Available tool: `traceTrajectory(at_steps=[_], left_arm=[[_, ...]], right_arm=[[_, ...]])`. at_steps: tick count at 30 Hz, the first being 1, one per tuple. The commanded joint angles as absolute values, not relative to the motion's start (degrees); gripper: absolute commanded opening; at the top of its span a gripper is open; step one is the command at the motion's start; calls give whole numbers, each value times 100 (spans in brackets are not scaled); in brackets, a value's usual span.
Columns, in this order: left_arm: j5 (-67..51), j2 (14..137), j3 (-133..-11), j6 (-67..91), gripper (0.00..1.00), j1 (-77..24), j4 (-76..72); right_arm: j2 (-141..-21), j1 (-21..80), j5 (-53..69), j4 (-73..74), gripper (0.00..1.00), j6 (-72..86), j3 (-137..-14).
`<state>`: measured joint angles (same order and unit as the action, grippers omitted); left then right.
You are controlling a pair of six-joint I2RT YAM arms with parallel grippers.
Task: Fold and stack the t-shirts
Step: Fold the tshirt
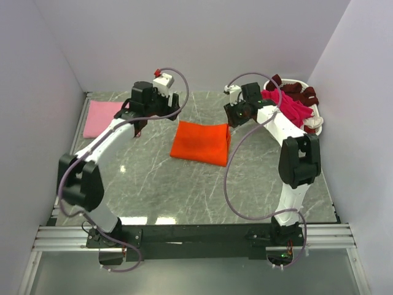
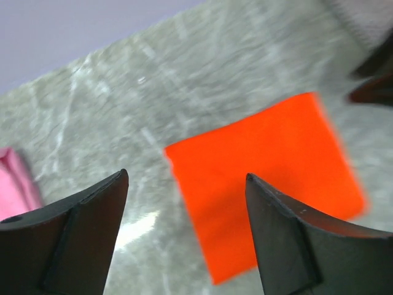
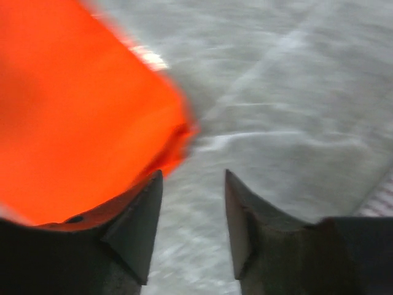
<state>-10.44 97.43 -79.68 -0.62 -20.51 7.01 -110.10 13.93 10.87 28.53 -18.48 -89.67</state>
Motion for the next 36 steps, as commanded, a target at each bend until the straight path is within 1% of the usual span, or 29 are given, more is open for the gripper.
traceTrajectory(at_steps=[1,2,4,6,7,9,10,12,13,17,22,26,31,36], left_arm=[[-1957,9273,-7481,561,81,-2135,695],[-2125,9264,-7305,632,79,-2162,660],[-2338,9360,-7216,755,72,-2267,624],[-2381,9614,-7163,913,68,-2382,572],[-2382,9720,-7163,966,65,-2417,554],[-2382,10062,-7233,1124,62,-2478,589],[-2373,10290,-7268,1212,61,-2479,641],[-2382,10502,-7382,1362,59,-2487,738],[-2373,10668,-7400,1397,58,-2487,764],[-2312,10924,-7427,1477,60,-2505,949],[-2154,11196,-7567,1441,61,-2514,1212],[-2004,11390,-7646,1450,62,-2514,1388],[-1838,11592,-7795,1450,62,-2514,1581],[-1635,11742,-7919,1424,63,-2505,1801]], right_arm=[[-10502,1494,3109,3154,46,-1845,-8920],[-10590,1512,3311,3294,41,-1872,-9173],[-11002,1573,3603,3602,27,-1723,-9482],[-11545,1608,3508,3927,23,-1418,-9992],[-11723,1600,3524,4007,19,-1337,-10158],[-12074,1608,3236,4034,16,-856,-10414],[-12181,1591,2799,4025,15,-722,-10459],[-12444,1573,2480,4139,14,-476,-10608],[-12524,1556,2383,4201,11,-422,-10652],[-12805,1363,1934,4578,6,-211,-10802],[-12753,1169,1653,4553,5,-141,-10451],[-12797,1011,1617,4675,5,-123,-10441],[-12788,739,2300,4974,10,-421,-10687],[-12402,501,2399,5018,15,-772,-10547]])
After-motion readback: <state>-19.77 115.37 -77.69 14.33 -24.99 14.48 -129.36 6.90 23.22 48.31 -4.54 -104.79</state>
